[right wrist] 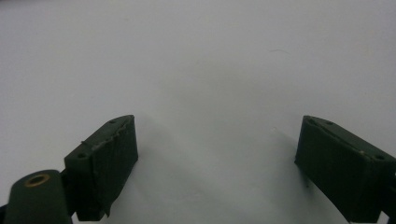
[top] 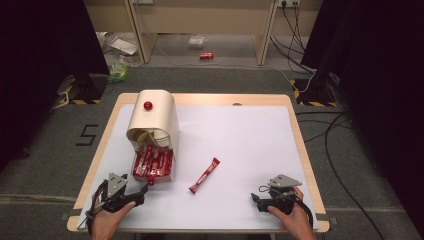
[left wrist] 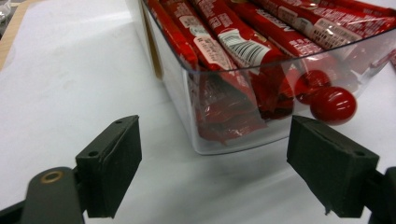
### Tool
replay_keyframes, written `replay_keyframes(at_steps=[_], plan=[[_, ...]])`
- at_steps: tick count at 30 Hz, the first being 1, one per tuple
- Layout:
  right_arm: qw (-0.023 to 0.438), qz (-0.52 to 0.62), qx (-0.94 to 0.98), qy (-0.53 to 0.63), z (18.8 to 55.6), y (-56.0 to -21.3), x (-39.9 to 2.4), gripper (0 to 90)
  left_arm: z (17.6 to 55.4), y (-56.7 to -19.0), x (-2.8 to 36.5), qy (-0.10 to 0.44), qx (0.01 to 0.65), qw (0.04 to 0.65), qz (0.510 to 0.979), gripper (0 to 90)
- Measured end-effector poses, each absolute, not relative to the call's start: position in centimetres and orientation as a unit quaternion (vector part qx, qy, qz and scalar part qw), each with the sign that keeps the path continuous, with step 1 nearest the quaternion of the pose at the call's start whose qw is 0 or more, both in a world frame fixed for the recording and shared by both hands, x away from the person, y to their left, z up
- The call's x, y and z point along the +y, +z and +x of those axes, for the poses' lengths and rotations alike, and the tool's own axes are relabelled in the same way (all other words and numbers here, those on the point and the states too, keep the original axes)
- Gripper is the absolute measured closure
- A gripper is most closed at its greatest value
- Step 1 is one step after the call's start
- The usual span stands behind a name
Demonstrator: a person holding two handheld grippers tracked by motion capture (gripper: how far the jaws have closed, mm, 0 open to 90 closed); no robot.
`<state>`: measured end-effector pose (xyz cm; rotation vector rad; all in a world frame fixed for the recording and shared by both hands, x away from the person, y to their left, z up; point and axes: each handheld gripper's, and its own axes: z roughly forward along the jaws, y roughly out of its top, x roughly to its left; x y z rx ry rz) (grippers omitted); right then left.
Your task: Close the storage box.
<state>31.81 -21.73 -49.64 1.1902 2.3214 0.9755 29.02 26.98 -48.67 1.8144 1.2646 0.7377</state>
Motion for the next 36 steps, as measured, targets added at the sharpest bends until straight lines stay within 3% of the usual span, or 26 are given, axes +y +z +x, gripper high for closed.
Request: replay_keyframes(at_steps=[36], plan=[[0.177,0.421,0.820,0.345,31.8,-49.6,-21.7,13.1,32.8,-48.5,26.7,0.302,0.530,0.403,0.682,16.2]])
